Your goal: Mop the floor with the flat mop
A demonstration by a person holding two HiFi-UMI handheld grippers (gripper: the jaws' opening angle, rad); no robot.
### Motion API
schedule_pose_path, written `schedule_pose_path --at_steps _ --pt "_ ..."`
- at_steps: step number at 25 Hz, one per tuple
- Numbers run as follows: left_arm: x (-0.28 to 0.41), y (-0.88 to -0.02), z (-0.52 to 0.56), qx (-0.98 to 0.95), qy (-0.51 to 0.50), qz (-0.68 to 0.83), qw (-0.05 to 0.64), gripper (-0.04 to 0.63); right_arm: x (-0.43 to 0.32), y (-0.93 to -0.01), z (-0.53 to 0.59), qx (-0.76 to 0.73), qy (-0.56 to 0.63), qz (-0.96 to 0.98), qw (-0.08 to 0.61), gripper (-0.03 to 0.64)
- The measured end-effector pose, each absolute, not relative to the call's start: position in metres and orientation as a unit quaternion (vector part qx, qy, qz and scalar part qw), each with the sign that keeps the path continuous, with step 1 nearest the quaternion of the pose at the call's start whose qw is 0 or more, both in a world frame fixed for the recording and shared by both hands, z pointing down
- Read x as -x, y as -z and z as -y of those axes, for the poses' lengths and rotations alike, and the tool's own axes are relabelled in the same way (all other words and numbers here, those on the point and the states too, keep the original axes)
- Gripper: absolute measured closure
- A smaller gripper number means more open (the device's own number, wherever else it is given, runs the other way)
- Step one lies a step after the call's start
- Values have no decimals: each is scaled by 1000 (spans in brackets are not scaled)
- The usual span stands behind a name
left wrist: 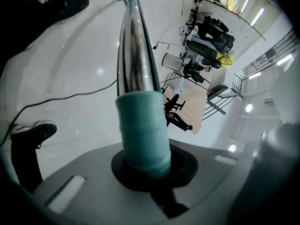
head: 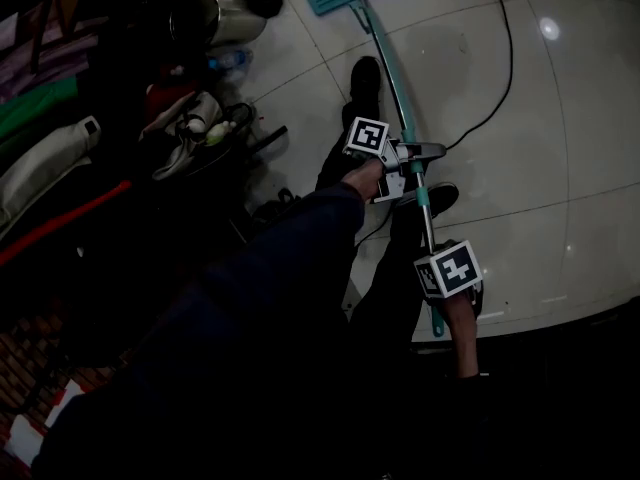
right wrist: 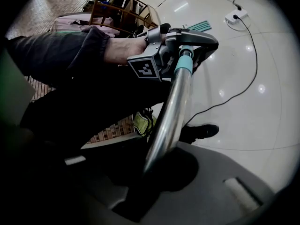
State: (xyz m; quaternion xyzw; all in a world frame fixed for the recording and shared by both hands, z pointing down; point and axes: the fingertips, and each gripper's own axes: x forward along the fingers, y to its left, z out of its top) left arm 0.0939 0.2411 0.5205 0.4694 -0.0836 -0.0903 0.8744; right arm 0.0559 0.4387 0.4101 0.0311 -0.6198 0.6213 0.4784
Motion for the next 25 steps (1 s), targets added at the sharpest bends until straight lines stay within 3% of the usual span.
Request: schedule_pose_path --at_steps 14,25 --pt "63 -547 71 -493 113 90 858 588 95 -453 -138 -47 -614 627 478 545" --pt "102 -567 184 -516 145 137 833 584 118 -476 -34 -39 -606 632 481 557"
